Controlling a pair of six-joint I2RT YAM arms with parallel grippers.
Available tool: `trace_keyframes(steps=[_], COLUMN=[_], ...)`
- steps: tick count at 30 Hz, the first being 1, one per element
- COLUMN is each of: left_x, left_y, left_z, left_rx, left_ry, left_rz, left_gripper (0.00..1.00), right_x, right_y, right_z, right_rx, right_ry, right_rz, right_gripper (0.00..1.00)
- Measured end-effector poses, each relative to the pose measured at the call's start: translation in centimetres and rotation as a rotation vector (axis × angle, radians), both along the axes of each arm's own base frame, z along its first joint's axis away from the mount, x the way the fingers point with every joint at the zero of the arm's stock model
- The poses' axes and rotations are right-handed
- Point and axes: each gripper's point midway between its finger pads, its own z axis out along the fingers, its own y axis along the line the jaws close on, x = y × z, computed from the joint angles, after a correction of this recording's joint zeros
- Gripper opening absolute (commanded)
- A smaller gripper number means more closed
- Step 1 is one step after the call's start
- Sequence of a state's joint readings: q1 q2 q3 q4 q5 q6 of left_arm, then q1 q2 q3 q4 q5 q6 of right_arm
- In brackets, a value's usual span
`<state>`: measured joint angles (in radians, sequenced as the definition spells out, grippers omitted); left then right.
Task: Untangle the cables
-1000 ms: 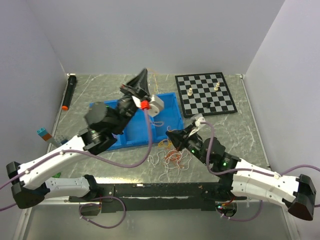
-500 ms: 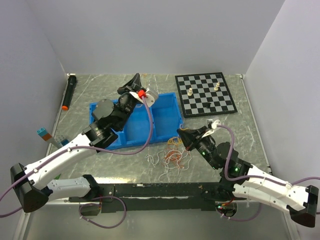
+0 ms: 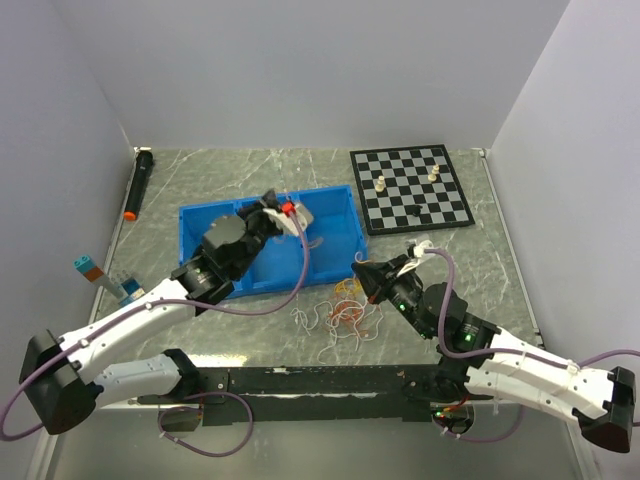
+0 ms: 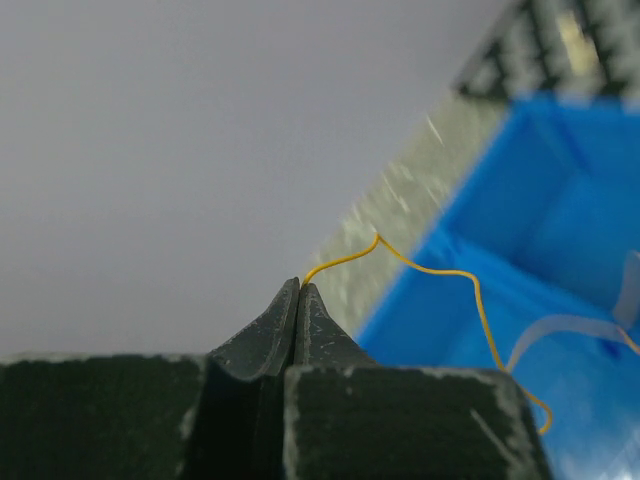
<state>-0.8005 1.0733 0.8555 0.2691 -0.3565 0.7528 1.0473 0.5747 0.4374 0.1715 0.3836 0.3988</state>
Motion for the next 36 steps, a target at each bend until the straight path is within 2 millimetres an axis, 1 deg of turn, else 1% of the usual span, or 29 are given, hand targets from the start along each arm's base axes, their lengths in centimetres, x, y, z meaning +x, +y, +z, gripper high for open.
trace_keyframes(steps=[3, 5, 7, 8, 10, 11, 12, 13, 14, 18, 19, 21, 22, 23, 24, 26, 27, 29, 30, 31, 32, 33, 35, 36], left_x=[0.3, 0.6, 1.1, 1.3, 1.9, 2.1, 2.3, 2.4, 2.6, 3.0, 3.1, 3.1, 3.2, 3.3, 3.4, 3.5, 3.5, 3.1, 2.7, 1.7, 0.9, -0.2, -2.4, -3.3], left_y=[0.7, 1.0, 1.3, 1.4, 1.3, 1.2, 1.1, 0.9, 0.7, -0.3, -0.4, -0.4, -0.4, -0.3, -0.1, 0.5, 1.0, 2.5, 3.4, 4.6, 5.3, 6.0, 7.2, 7.6], left_z=[-6.3, -8.2, -8.9, -8.9, -8.5, -8.2, -8.0, -7.8, -7.7, -6.9, -6.5, -5.3, -4.2, -3.1, -1.9, 1.1, 3.0, 7.1, 9.0, 11.0, 12.3, 13.5, 15.3, 15.8], left_rx=[0.107, 0.133, 0.123, 0.114, 0.093, 0.082, 0.070, 0.068, 0.063, 0.018, 0.005, -0.027, -0.049, -0.072, -0.096, -0.159, -0.196, -0.285, -0.330, -0.380, -0.412, -0.442, -0.483, -0.494], left_ry=[0.126, 0.174, 0.199, 0.207, 0.216, 0.216, 0.220, 0.223, 0.233, 0.284, 0.298, 0.315, 0.316, 0.315, 0.310, 0.297, 0.281, 0.235, 0.206, 0.171, 0.146, 0.123, 0.089, 0.081], left_rz=[0.013, 0.024, 0.041, 0.049, 0.061, 0.064, 0.064, 0.062, 0.058, 0.049, 0.045, 0.043, 0.042, 0.046, 0.046, 0.052, 0.055, 0.067, 0.071, 0.072, 0.070, 0.061, 0.036, 0.025], left_gripper=[0.01, 0.01, 0.01, 0.03, 0.15, 0.29, 0.48, 0.60, 0.69, 0.91, 0.94, 0.99, 0.99, 0.97, 0.97, 0.97, 0.97, 0.97, 0.97, 0.97, 0.97, 0.97, 0.97, 0.97], right_x=[-0.1, -0.1, -0.1, -0.1, 0.0, 0.0, 0.0, 0.0, 0.1, 0.4, 0.6, 0.9, 1.0, 1.3, 1.5, 2.4, 2.9, 4.5, 5.6, 6.6, 7.7, 8.7, 10.7, 11.3], right_y=[-0.5, -0.8, -1.0, -1.2, -1.3, -1.3, -1.3, -1.3, -1.2, -0.6, -0.4, 0.1, 0.4, 0.8, 1.2, 2.5, 3.3, 5.2, 6.2, 7.3, 8.5, 9.8, 12.6, 13.6], right_z=[0.1, 0.2, 0.2, 0.2, 0.0, 0.1, 0.1, 0.0, -0.1, -1.3, -1.5, -1.8, -1.7, -1.7, -1.6, -1.2, -0.7, 0.3, 1.0, 1.3, 1.5, 1.7, 1.4, 1.0], right_rx=[0.004, 0.008, 0.008, 0.005, 0.001, 0.002, 0.001, -0.001, -0.006, -0.047, -0.061, -0.088, -0.097, -0.118, -0.134, -0.169, -0.178, -0.194, -0.196, -0.204, -0.216, -0.228, -0.256, -0.271], right_ry=[0.001, 0.000, 0.001, 0.003, 0.005, 0.005, 0.005, 0.006, 0.008, 0.031, 0.038, 0.049, 0.050, 0.053, 0.053, 0.055, 0.054, 0.059, 0.058, 0.061, 0.065, 0.067, 0.078, 0.085], right_rz=[-0.011, -0.020, -0.028, -0.032, -0.038, -0.040, -0.041, -0.041, -0.041, -0.041, -0.041, -0.041, -0.041, -0.040, -0.038, -0.031, -0.023, -0.015, -0.016, -0.010, -0.007, 0.000, 0.017, 0.028], right_gripper=[0.07, 0.07, 0.06, 0.06, 0.06, 0.06, 0.06, 0.06, 0.06, 0.05, 0.05, 0.05, 0.04, 0.04, 0.03, 0.01, 0.00, 0.00, 0.00, 0.00, 0.00, 0.00, 0.06, 0.11])
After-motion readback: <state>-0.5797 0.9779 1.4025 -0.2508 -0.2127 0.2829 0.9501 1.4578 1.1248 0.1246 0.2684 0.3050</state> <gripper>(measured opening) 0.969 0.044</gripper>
